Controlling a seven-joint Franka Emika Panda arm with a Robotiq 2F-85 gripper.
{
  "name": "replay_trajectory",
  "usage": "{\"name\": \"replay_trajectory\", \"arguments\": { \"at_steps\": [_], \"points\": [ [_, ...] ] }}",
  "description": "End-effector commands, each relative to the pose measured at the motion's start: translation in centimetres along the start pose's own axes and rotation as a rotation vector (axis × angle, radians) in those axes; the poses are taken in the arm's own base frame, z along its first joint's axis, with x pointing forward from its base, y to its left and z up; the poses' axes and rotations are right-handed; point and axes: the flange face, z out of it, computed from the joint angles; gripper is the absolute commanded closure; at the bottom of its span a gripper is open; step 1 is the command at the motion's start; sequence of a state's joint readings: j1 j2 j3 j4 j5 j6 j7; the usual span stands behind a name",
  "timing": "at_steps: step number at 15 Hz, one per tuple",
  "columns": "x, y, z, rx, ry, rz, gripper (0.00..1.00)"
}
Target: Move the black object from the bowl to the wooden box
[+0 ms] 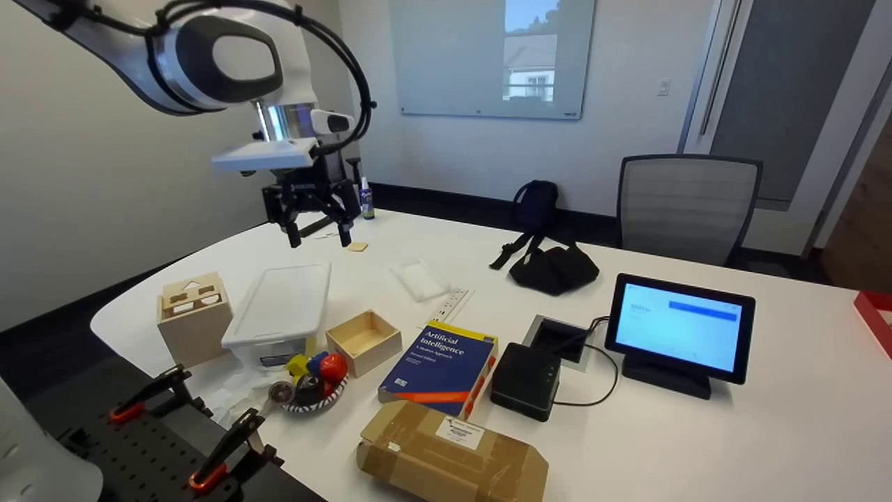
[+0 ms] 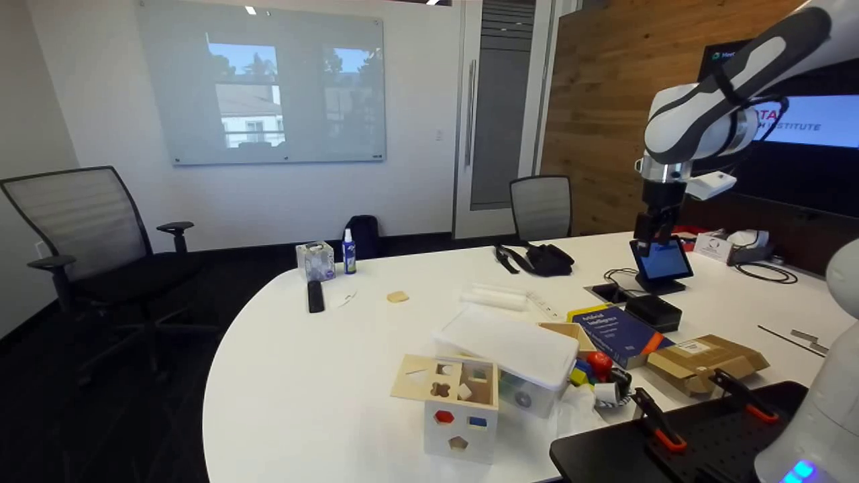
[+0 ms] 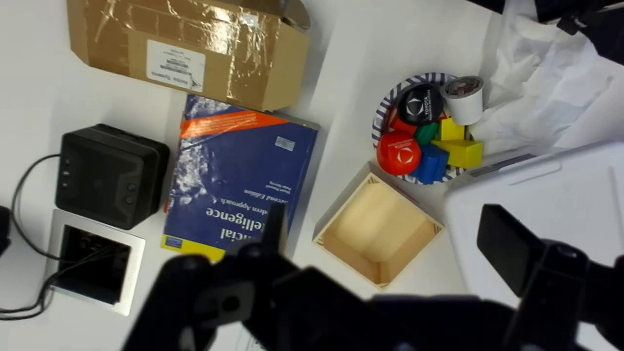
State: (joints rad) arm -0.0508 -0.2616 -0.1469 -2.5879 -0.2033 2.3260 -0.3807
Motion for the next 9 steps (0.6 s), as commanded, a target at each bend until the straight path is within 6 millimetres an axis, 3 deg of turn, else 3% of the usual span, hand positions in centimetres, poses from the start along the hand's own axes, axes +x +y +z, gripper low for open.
{"name": "replay_trajectory", "arguments": {
  "at_steps": [1, 5, 9],
  "points": [
    [2.0, -2.9, 4.8, 0.031, 0.016, -0.084, 0.00],
    [2.8, -4.5, 11.6, 0.088, 0.058, -0.105, 0.00],
    [2.4, -5.9, 17.7, 0.211, 0.055, -0.118, 0.00]
  ]
}}
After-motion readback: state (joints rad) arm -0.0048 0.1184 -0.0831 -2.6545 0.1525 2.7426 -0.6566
